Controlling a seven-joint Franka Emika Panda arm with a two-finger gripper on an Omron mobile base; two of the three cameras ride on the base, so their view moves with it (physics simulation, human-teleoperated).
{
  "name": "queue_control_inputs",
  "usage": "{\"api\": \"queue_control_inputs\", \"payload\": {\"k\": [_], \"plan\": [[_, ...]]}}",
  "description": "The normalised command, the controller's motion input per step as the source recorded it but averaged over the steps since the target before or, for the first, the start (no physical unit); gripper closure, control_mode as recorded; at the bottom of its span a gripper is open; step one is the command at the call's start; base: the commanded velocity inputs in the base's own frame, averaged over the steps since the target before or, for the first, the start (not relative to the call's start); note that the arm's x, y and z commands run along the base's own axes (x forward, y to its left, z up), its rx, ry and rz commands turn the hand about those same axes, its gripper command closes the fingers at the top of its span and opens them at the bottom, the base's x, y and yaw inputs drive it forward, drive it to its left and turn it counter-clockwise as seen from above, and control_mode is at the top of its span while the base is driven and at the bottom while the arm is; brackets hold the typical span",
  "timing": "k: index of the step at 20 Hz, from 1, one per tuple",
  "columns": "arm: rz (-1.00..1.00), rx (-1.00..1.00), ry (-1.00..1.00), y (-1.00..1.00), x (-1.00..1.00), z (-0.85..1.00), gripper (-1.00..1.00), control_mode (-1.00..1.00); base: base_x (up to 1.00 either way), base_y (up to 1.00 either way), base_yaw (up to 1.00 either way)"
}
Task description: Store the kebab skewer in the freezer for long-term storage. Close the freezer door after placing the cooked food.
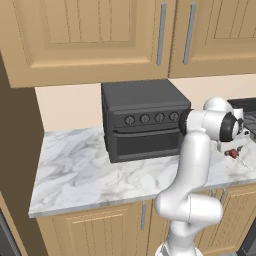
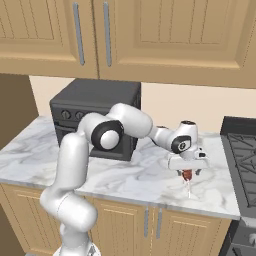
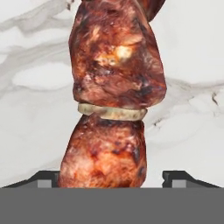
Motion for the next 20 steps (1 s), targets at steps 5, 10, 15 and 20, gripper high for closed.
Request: {"api": "queue_control_inputs", "payload": {"k": [5, 10, 15, 20], "plan": [[0.00, 0.00, 0.00, 0.00, 0.00, -0.23, 1.00, -1.00, 0.00, 0.00, 0.00], [0.00, 0.00, -0.01, 0.02, 0.04, -0.14, 1.00, -1.00, 0.00, 0.00, 0.00], [-0.03, 0.00, -0.07, 0.34, 0.03, -0.03, 1.00, -1.00, 0.00, 0.00, 0.00], [-0.18, 0.00, -0.03, 0.39, 0.00, 0.04, 1.00, -1.00, 0.00, 0.00, 0.00]]}}
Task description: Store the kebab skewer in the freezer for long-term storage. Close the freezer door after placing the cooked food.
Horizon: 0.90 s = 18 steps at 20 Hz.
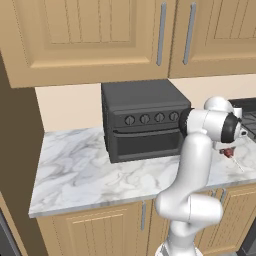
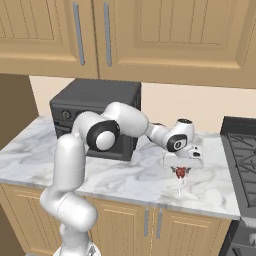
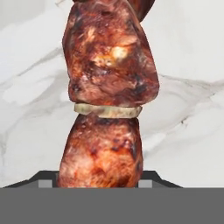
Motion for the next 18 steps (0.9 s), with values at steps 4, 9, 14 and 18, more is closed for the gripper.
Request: {"api": "queue_control_inputs", "payload": {"k": [4, 9, 14, 18], "plan": [[-0.27, 0.00, 0.00, 0.09, 0.00, 0.27, 1.00, -1.00, 0.00, 0.00, 0.00], [-0.30, 0.00, 0.00, 0.17, 0.00, 0.25, 1.00, -1.00, 0.00, 0.00, 0.00], [-0.38, 0.00, 0.00, 0.20, 0.00, 0.07, 1.00, -1.00, 0.00, 0.00, 0.00], [-0.46, 0.00, 0.00, 0.14, -0.05, 0.00, 1.00, -1.00, 0.00, 0.00, 0.00]]}}
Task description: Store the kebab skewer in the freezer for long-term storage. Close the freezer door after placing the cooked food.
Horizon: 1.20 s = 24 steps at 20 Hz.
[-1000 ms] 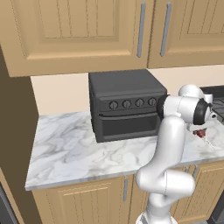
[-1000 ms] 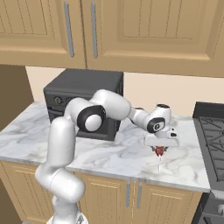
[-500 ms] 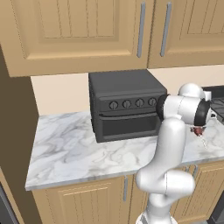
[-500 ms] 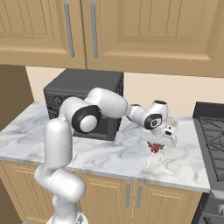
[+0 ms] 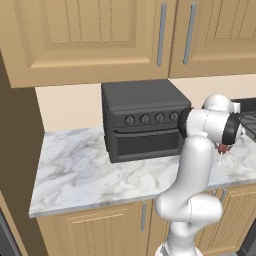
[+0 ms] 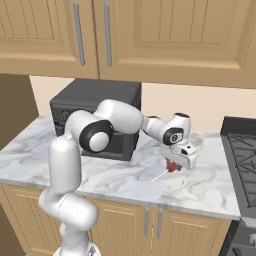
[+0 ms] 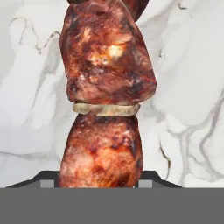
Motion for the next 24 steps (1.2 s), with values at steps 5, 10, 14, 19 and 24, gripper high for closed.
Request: {"api": "queue_control_inputs", "payload": {"k": [5, 10, 14, 19, 24], "plan": [[-0.49, 0.00, 0.00, 0.09, -0.17, 0.02, 1.00, -1.00, 0.00, 0.00, 0.00], [-0.48, 0.00, 0.00, 0.01, -0.26, 0.13, 1.00, -1.00, 0.00, 0.00, 0.00], [-0.40, 0.00, 0.00, 0.18, -0.34, 0.27, 1.00, -1.00, 0.00, 0.00, 0.00], [-0.32, -0.04, -0.02, 0.48, -0.24, 0.21, 1.00, -1.00, 0.00, 0.00, 0.00], [-0.10, -0.08, 0.00, 0.55, -0.40, 0.26, 1.00, -1.00, 0.00, 0.00, 0.00]]}}
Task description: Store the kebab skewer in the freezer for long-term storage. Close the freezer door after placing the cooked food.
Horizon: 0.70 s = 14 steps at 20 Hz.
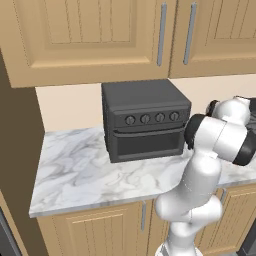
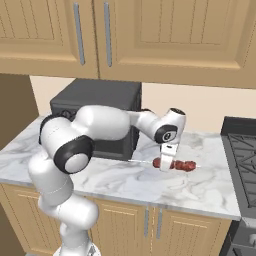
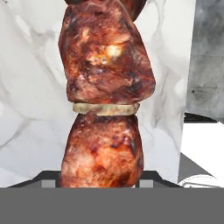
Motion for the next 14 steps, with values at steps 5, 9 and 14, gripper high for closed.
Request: {"api": "queue_control_inputs", "payload": {"k": [5, 9, 14], "plan": [[0.00, -0.01, 0.00, 0.42, -0.48, 0.43, 1.00, -1.00, 0.00, 0.00, 0.00], [0.00, 0.00, 0.10, 0.33, -0.29, 0.53, 1.00, -1.00, 0.00, 0.00, 0.00], [0.04, 0.00, 0.20, 0.60, -0.01, 0.48, 1.00, -1.00, 0.00, 0.00, 0.00]]}}
